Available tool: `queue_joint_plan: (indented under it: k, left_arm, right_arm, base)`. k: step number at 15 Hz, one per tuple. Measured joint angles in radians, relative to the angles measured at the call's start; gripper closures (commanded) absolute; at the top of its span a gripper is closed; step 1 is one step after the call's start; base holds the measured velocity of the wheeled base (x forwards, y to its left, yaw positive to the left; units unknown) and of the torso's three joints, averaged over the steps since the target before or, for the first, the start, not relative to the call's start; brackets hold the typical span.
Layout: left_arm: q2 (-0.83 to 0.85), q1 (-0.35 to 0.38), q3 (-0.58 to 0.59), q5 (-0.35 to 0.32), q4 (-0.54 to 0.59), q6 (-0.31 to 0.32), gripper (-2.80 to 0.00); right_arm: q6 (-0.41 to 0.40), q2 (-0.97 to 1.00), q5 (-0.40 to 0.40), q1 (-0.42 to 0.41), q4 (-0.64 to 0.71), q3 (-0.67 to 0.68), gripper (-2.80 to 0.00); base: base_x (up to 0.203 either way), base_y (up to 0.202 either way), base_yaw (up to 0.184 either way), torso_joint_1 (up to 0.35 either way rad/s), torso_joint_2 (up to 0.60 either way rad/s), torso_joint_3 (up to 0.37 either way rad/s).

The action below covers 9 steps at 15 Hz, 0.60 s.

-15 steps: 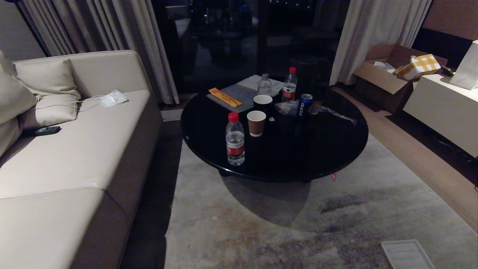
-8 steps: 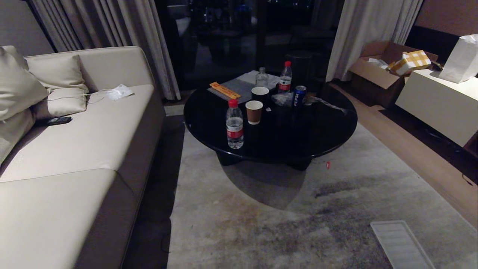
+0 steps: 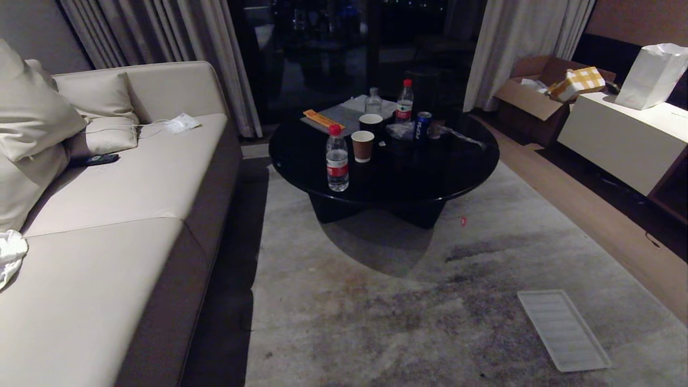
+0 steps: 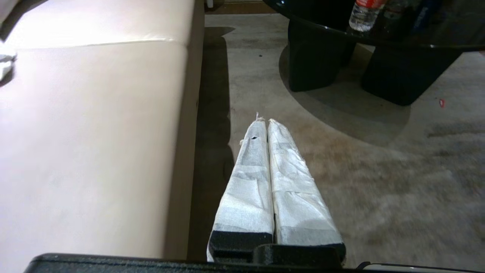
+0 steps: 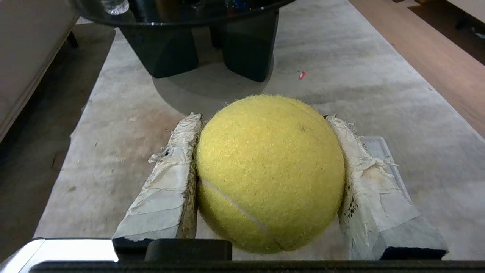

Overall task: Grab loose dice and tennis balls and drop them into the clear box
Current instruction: Put the ball in the box

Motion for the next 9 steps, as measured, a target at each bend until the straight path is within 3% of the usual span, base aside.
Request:
queue_joint_plan:
  k: [2,9]
  left_arm:
    - [0.000,0.000,0.000,0.001,0.001,0.000,0.00]
    - [0.000,0.000,0.000,0.001,0.000,-0.003,0.00]
  right_arm:
    - [0.000,0.000,0.000,0.000,0.000,0.000,0.00]
    - [0.001,0.000,-0.001,0.000,0.001,0.000,0.00]
  base:
    - [-0.139,0.000,0.002,0.000,0.00,0.005]
    - [0.000,0.000,0.000,0.000,0.00,0.000]
